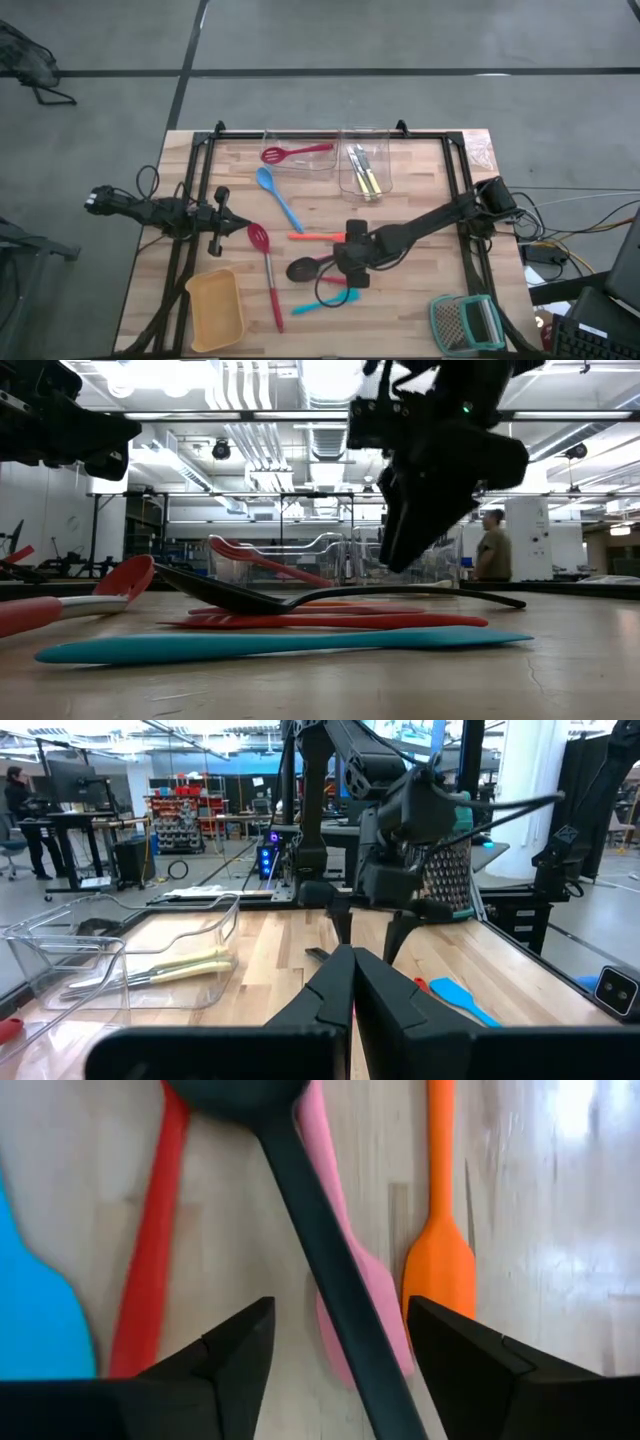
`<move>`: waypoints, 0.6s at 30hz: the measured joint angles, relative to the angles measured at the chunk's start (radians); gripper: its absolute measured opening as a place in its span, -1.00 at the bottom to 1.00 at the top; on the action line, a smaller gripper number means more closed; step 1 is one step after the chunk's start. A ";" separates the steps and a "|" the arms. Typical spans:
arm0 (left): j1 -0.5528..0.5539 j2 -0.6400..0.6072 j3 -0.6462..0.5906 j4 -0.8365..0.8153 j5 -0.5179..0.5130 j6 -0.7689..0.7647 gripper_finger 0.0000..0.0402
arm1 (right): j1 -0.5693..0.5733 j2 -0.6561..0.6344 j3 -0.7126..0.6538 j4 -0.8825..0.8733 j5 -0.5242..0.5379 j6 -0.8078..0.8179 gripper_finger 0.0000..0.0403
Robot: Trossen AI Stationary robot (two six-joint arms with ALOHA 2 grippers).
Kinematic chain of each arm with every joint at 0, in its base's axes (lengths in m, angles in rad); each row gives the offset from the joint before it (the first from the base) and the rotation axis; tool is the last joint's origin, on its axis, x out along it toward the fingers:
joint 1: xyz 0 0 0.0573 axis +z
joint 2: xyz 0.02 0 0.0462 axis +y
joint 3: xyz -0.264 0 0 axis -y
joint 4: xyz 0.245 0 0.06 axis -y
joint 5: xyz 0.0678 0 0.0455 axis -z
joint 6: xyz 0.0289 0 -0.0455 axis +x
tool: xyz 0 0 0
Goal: Pick & Place Kitchen Items
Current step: Put the black serving spoon into the left transparent bin
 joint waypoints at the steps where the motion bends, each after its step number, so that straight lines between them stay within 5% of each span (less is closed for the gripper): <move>1: 0.000 0.000 0.000 0.000 0.000 0.000 -0.94 | 0.000 0.000 -0.009 0.003 0.000 0.000 0.14; 18: 0.000 0.000 0.000 0.000 0.000 0.000 -0.94 | -0.013 0.002 -0.168 0.177 0.030 -0.007 -0.01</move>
